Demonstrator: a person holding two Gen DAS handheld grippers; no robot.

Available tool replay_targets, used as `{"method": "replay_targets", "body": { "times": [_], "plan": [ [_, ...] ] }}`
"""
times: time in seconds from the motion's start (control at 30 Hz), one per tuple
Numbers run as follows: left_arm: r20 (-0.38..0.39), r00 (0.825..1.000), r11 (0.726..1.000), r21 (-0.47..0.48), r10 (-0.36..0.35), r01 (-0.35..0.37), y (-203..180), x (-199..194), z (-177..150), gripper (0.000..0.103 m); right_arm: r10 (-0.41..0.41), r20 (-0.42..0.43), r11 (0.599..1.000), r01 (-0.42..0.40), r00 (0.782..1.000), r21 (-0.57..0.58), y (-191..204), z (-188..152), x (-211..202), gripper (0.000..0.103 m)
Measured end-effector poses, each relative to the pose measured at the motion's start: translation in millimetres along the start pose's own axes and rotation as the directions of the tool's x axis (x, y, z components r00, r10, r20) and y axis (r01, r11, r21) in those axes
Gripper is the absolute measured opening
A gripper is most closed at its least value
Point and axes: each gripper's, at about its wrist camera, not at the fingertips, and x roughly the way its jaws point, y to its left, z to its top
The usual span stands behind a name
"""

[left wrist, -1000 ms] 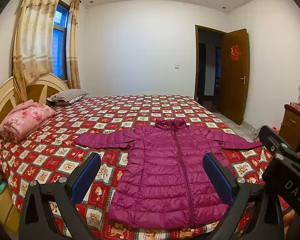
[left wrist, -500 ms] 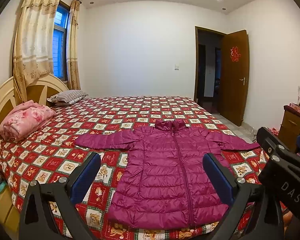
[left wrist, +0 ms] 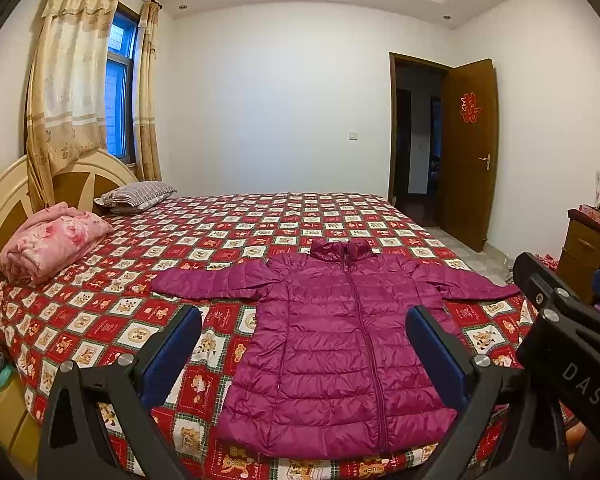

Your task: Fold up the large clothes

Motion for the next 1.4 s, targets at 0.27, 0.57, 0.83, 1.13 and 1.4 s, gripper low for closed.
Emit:
{"method": "replay_targets", "body": {
  "times": [0.27,0.57,0.83,1.13,1.4],
  "plan": [
    [0.001,1.000,1.000,0.001,0.000,0.000,-0.3,-0.8,0.0,0.102,0.000,-0.001,1.000,0.000,1.000,0.000,-0.1,-0.2,-0.1,0.103],
    [0.000,1.000,1.000,0.002,0.002,-0.002,-0.6,-1.1,-0.1,0.102,-0.001,-0.001,1.000,0.001,1.000,0.001,-0.1,-0.1,0.1,0.103],
    [-0.001,1.000,1.000,0.006,0.005,-0.005,2.1,-2.0,0.6,0.102,-0.001,-0.002,1.000,0.001,1.000,0.004,-0.5,0.1,0.4,0.103],
    [-0.004,1.000,1.000,0.012,0.020,-0.019,2.6,1.0,-0.7,0.102,0.000,-0.003,1.000,0.000,1.000,0.006,-1.4,0.0,0.9,0.103],
    [-0.016,1.000,0.999,0.022,0.024,-0.023,1.0,4.1,-1.3,0.102,-0.001,-0.009,1.000,0.001,1.000,0.008,3.5,-2.2,-0.3,0.103]
  ]
}}
